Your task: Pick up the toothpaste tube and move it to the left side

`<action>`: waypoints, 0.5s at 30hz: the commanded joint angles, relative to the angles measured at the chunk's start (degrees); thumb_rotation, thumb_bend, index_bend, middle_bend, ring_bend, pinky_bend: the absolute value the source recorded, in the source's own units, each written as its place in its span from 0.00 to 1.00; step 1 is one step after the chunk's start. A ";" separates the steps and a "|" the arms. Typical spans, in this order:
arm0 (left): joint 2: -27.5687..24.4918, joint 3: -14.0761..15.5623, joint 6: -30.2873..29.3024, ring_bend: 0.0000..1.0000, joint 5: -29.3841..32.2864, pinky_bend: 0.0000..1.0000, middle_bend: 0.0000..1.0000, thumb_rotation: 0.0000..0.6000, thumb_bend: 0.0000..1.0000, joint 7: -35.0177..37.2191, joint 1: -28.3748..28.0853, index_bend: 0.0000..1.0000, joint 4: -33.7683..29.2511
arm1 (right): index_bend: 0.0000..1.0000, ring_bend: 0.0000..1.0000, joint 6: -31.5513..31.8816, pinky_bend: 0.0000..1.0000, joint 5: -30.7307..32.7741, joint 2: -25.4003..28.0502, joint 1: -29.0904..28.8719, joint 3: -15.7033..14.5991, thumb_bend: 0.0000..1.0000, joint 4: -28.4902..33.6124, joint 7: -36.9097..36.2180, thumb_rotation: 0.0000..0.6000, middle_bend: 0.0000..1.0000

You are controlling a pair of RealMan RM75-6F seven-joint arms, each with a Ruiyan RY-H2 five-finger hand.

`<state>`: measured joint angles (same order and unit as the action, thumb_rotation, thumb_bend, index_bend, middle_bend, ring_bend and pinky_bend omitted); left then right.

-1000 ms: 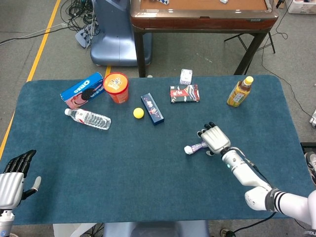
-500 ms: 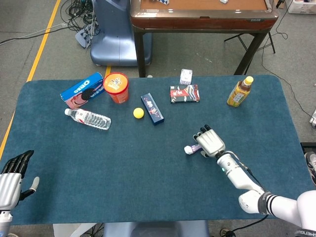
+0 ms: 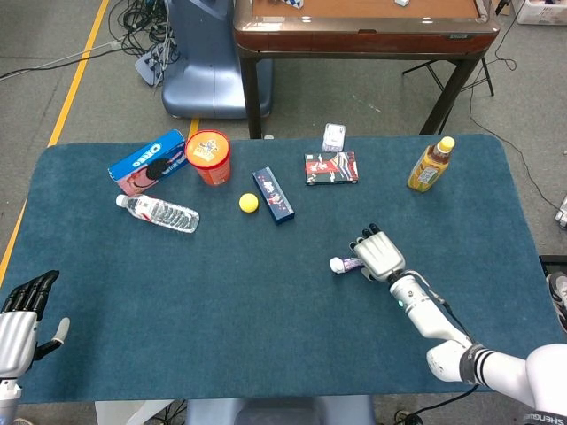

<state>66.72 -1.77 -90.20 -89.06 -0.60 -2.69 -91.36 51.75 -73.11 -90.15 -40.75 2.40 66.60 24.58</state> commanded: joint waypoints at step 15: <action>-0.08 -0.07 -0.13 0.11 -0.31 0.10 0.09 1.00 0.36 0.65 0.01 0.02 0.53 | 0.55 0.32 -2.39 0.21 -0.11 -0.23 -0.61 0.88 0.47 -0.38 -0.29 1.00 0.53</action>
<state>66.64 -1.84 -90.32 -89.36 0.04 -2.67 -90.82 49.58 -73.24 -90.60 -41.23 3.21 65.98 24.25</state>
